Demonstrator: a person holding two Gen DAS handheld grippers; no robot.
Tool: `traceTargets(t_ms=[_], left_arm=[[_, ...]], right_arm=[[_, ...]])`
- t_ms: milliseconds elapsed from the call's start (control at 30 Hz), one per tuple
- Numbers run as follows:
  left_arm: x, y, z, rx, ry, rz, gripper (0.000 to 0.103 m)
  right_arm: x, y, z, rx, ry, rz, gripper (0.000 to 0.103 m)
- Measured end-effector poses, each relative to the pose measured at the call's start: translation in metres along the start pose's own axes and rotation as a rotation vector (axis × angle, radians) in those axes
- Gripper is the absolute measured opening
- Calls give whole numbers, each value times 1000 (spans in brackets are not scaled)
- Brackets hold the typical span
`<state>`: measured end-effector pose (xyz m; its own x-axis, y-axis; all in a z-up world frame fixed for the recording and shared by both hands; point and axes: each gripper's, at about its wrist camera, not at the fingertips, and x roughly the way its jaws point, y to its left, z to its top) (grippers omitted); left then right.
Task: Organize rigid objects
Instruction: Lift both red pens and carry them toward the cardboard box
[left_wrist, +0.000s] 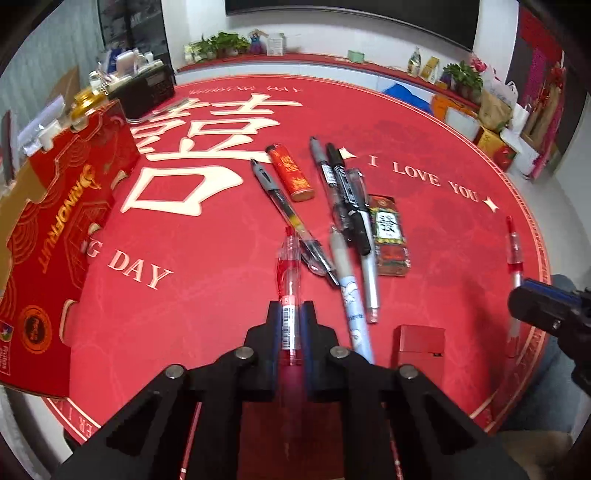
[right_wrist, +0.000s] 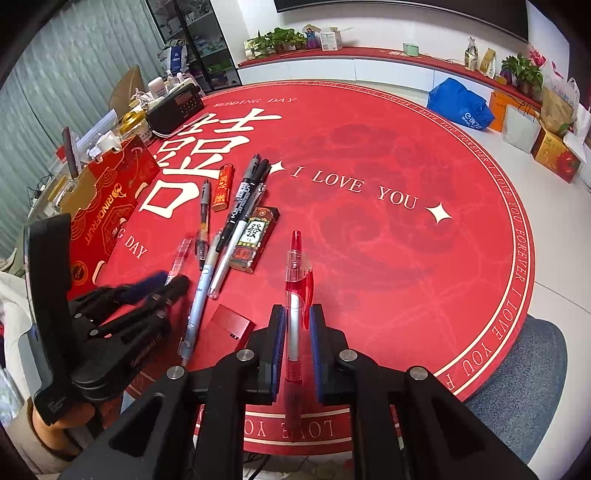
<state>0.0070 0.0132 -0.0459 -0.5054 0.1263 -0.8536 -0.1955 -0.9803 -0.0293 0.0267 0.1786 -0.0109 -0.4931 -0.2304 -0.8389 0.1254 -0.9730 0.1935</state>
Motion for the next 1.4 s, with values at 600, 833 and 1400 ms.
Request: traceTargets(t_ms=[600,833,1400], left_arm=[[-65,28,16,-64,-158,-3,10],[-57,35,8,-88,-132,4,10],[-57,36,4,-92,-134,8,10]], right_arm=[[-21,27,15,-67,-65,25,8],[19,21,-3,-94,107,-22,19],[13,42,-5,-191,49,-101,10]])
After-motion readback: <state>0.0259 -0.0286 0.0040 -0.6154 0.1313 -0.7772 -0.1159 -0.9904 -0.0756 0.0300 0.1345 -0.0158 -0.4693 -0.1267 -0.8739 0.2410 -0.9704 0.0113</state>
